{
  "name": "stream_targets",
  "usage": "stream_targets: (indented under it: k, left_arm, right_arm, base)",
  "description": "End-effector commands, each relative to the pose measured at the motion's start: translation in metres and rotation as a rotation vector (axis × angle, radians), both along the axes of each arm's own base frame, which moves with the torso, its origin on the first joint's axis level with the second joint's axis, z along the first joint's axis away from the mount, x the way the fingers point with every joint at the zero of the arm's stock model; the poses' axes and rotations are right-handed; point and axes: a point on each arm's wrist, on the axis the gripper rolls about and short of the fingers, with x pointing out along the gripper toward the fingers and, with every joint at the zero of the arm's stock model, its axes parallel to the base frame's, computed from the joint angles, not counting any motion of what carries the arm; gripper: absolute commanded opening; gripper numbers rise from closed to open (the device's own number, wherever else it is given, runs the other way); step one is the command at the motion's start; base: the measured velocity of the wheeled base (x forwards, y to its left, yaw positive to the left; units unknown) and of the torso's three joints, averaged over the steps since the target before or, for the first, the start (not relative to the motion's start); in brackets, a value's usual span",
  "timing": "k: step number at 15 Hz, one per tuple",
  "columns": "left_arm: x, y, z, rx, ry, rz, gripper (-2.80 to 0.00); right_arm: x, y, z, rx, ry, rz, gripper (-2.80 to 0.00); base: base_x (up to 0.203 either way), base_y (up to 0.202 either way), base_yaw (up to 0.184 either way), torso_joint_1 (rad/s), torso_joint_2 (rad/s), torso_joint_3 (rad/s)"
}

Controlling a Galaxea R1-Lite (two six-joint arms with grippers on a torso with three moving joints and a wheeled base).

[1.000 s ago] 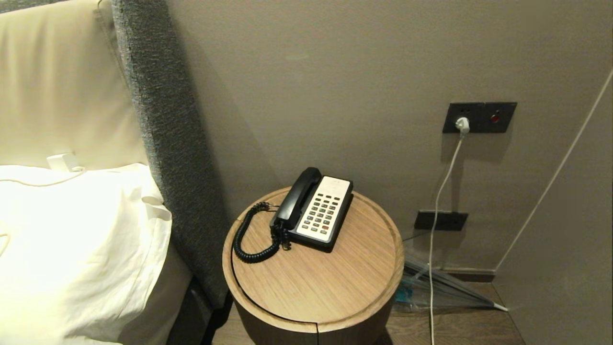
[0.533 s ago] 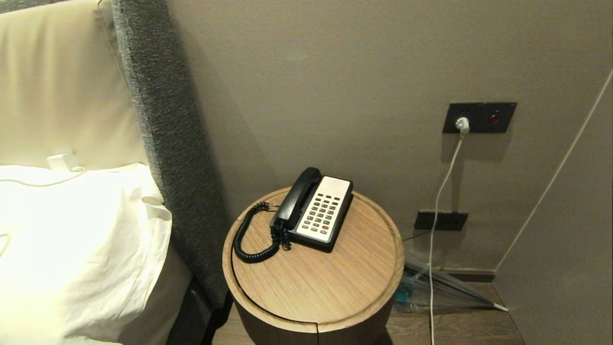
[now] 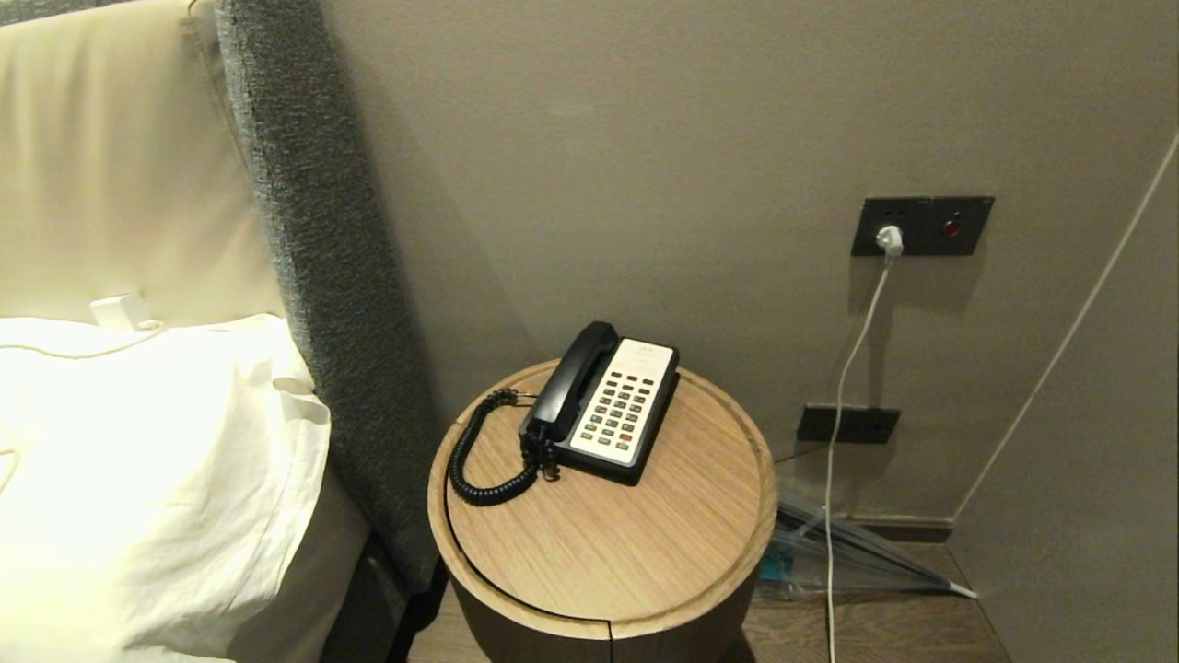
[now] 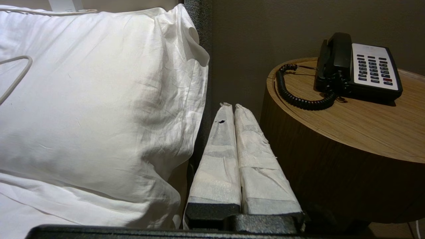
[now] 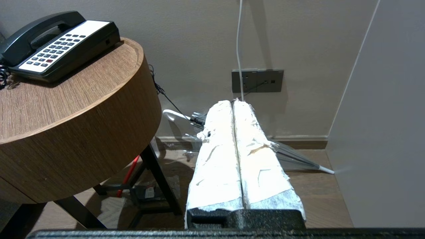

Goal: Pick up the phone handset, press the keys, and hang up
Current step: Pick up the desk phone handset

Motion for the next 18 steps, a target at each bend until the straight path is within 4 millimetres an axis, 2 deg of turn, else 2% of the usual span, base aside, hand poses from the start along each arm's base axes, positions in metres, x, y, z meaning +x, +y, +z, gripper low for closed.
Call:
stream_targets:
  k: [1, 18]
  left_arm:
    - [0.0032, 0.0000, -0.0106, 0.000, 0.039, 0.000, -2.80]
    - [0.0032, 0.0000, -0.0106, 0.000, 0.039, 0.000, -2.80]
  right_arm:
    - [0.0001, 0.0000, 0.0000, 0.001, 0.001, 0.001, -2.80]
    - [0.0001, 0.0000, 0.0000, 0.001, 0.001, 0.001, -2.80]
  base:
    - [0.000, 0.000, 0.000, 0.000, 0.00, 0.000]
    - [0.000, 0.000, 0.000, 0.000, 0.00, 0.000]
